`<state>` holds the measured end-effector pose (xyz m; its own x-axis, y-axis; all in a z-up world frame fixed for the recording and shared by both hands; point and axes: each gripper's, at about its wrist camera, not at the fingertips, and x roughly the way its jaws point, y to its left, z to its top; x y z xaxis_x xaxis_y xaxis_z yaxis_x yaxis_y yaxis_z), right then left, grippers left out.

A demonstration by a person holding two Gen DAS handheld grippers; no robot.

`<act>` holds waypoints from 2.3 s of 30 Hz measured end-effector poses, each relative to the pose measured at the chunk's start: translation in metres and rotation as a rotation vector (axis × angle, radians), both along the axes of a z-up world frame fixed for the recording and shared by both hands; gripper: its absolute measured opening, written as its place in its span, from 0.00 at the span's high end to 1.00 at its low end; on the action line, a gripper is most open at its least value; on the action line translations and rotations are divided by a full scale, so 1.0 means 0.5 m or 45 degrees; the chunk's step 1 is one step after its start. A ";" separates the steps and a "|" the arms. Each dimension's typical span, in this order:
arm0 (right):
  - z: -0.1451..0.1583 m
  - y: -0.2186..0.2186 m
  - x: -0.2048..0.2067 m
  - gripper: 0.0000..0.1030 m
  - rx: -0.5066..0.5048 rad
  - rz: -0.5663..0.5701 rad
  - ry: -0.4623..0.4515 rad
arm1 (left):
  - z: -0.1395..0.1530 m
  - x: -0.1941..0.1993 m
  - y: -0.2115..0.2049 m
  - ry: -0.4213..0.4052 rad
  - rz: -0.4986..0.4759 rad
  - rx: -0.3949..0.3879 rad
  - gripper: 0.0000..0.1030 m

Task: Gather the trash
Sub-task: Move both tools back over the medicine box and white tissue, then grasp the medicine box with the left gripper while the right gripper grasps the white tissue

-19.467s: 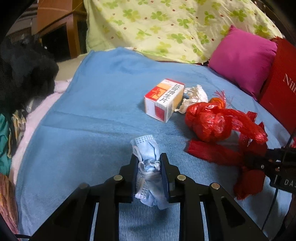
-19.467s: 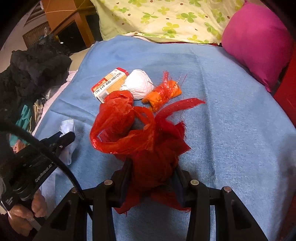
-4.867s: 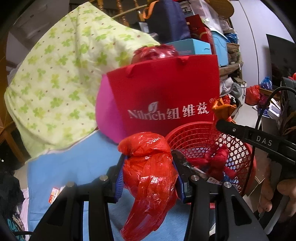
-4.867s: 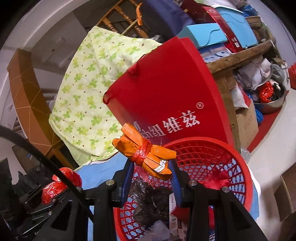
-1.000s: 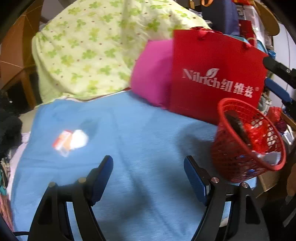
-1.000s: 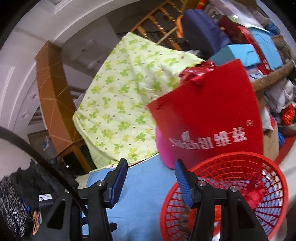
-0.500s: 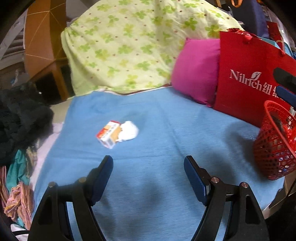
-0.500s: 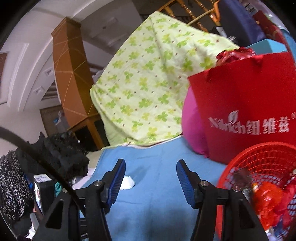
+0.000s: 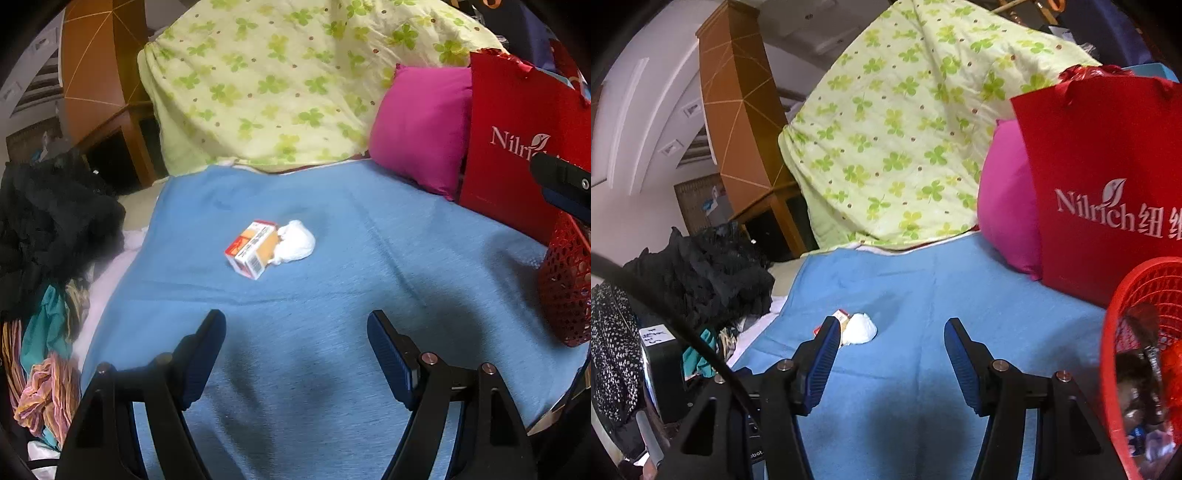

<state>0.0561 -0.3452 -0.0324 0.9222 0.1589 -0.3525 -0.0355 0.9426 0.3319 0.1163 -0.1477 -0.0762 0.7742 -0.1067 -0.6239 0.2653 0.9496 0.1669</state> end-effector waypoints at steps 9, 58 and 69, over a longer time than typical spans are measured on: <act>-0.031 0.027 0.038 0.39 -0.007 0.025 0.085 | -0.033 0.033 0.041 0.026 0.042 0.024 0.23; -0.149 0.170 0.283 0.39 -0.075 0.152 0.408 | -0.117 0.193 0.162 0.174 0.203 -0.069 0.23; -0.191 0.149 0.387 0.39 -0.005 0.127 0.473 | -0.139 0.296 0.173 0.227 0.261 -0.062 0.23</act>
<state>0.2497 -0.2706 -0.1280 0.7118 0.2390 -0.6604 -0.0049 0.9420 0.3356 0.2641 -0.0613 -0.1456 0.6609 0.0078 -0.7504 0.0875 0.9923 0.0874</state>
